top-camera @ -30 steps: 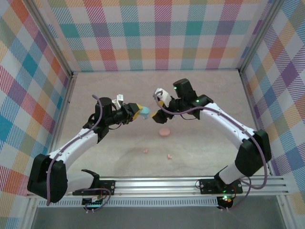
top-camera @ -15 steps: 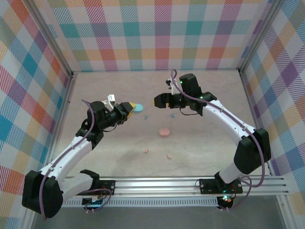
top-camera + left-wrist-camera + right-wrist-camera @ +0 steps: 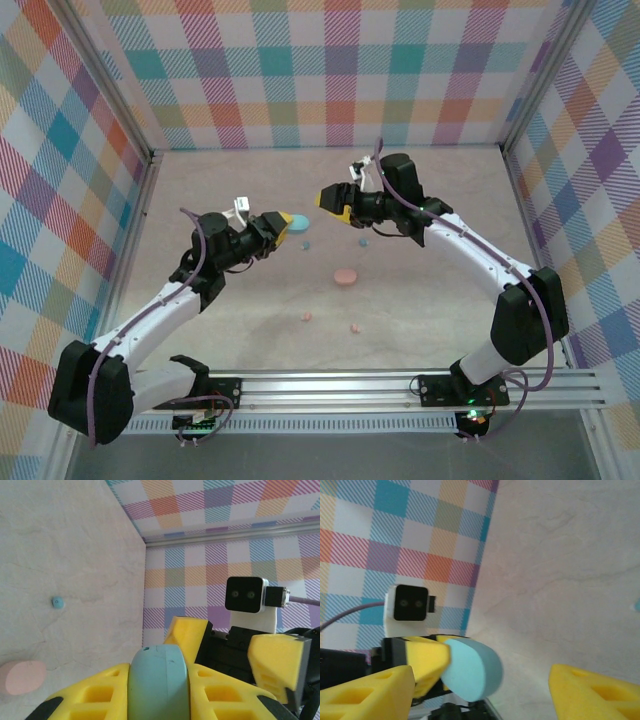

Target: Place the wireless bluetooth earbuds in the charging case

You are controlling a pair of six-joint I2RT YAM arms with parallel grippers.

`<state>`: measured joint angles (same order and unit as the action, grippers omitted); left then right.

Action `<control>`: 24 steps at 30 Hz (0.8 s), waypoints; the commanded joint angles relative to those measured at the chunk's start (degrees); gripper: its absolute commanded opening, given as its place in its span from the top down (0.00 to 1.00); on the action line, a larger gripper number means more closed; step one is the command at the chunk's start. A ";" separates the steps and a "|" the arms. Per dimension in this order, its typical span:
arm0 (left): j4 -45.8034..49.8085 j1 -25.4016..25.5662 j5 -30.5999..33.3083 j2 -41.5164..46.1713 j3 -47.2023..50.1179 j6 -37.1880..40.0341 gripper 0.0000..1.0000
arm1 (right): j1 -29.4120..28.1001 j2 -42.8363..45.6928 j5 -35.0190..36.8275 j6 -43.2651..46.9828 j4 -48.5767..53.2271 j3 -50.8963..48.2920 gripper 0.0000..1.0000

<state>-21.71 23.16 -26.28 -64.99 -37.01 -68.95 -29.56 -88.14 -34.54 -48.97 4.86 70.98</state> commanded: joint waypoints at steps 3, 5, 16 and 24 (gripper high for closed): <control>-7.90 0.80 -0.46 -1.36 -1.99 -3.24 0.89 | 0.43 -1.77 -6.74 -11.90 -10.66 -2.40 0.31; -9.22 0.83 0.61 -0.96 -1.47 -4.10 0.89 | 0.34 -2.01 -7.68 -15.06 -14.09 -3.95 0.32; -11.71 1.36 2.35 -2.07 -2.36 -6.29 0.91 | -1.62 -2.45 -8.71 -17.84 -17.29 -5.57 0.35; -16.60 1.41 2.84 -3.31 -1.25 -9.98 0.92 | -3.20 -5.90 -10.63 -28.28 -31.18 -6.83 0.40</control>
<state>-33.47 23.99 -23.73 -67.92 -37.56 -77.06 -32.18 -92.47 -43.20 -72.10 -18.39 64.58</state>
